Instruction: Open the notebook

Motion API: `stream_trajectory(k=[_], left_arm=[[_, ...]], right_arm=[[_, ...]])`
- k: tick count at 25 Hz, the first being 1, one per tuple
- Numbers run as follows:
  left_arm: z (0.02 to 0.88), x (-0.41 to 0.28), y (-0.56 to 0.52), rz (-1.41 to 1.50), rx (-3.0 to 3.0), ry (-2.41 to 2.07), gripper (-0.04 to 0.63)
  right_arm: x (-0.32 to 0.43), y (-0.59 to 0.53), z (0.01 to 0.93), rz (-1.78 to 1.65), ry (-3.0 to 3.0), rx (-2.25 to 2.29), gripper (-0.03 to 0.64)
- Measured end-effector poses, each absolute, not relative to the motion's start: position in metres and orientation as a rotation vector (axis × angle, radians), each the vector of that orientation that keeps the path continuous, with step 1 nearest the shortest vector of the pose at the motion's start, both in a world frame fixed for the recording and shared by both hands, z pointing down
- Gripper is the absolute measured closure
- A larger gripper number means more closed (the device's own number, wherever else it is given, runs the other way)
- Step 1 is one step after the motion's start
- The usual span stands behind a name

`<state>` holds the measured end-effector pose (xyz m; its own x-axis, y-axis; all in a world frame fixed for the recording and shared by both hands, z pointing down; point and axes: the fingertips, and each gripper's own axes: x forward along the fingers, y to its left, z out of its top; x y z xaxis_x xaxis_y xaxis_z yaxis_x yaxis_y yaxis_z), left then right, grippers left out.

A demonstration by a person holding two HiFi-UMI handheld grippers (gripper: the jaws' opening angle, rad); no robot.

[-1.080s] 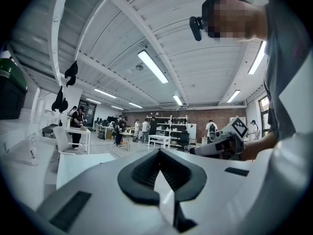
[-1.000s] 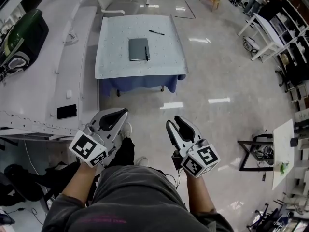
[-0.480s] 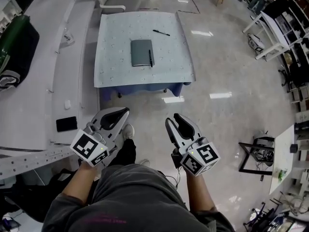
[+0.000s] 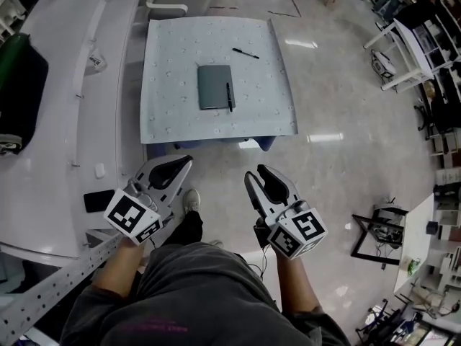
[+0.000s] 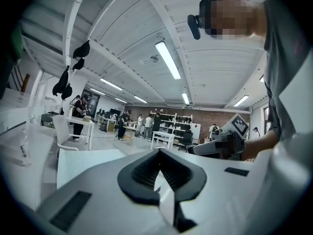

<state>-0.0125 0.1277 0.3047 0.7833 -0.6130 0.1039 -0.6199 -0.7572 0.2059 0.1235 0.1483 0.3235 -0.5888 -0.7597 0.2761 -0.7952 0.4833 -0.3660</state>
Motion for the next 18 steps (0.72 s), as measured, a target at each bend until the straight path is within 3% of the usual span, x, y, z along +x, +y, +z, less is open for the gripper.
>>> stream_trajectory(k=[18], left_arm=[[0.308,-0.023,0.019,0.053,2.776,-0.897,0.595]], right_arm=[[0.109,0.057,0.330,0.755,-2.586,1.457,0.502]])
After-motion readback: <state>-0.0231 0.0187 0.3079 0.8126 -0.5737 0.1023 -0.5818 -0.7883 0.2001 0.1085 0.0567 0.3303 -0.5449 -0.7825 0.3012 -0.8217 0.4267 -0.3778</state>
